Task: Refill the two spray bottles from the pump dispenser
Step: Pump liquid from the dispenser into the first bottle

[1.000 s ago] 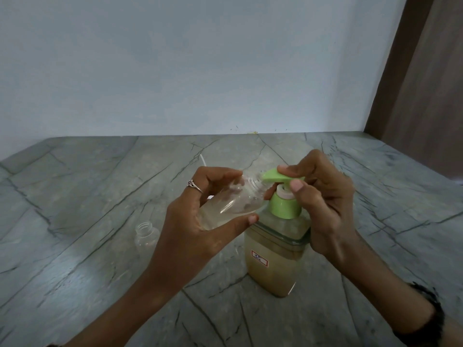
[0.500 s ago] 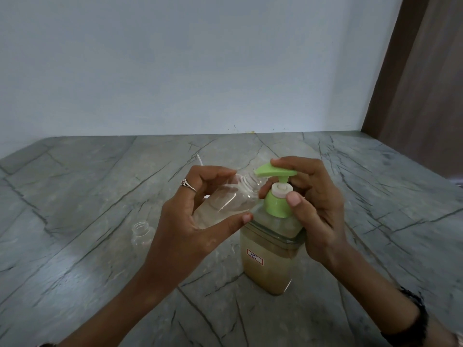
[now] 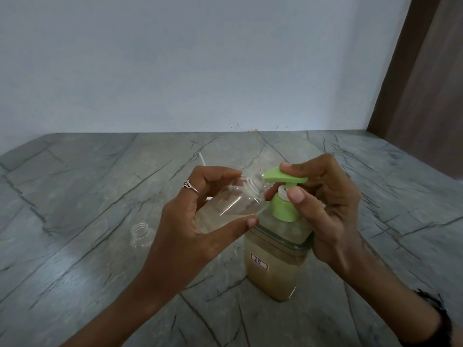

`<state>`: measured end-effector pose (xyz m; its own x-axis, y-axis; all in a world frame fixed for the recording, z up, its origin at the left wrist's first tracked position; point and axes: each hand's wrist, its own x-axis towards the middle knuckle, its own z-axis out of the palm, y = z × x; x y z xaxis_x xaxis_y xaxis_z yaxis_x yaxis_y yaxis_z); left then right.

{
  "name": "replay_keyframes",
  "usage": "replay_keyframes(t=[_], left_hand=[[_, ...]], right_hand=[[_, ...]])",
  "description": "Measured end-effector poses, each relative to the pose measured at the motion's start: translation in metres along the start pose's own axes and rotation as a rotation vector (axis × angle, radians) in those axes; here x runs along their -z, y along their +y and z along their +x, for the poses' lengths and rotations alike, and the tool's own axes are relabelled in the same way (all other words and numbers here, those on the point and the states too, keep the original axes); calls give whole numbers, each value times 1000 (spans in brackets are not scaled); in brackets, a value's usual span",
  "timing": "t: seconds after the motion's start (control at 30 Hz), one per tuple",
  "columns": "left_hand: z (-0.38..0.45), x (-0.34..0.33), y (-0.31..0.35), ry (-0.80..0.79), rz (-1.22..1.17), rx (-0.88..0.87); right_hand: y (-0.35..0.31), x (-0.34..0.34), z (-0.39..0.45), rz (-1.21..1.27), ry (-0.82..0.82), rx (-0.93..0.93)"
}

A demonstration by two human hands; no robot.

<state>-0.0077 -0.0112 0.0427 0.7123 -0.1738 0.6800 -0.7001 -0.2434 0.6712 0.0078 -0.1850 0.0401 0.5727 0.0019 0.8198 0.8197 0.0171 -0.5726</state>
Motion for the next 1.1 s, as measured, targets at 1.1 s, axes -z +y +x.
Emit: replay_keyframes(t=[1.1], left_hand=[[3,3,-1,-25,91,-14]], right_hand=[[10,11,4,-193,5,178]])
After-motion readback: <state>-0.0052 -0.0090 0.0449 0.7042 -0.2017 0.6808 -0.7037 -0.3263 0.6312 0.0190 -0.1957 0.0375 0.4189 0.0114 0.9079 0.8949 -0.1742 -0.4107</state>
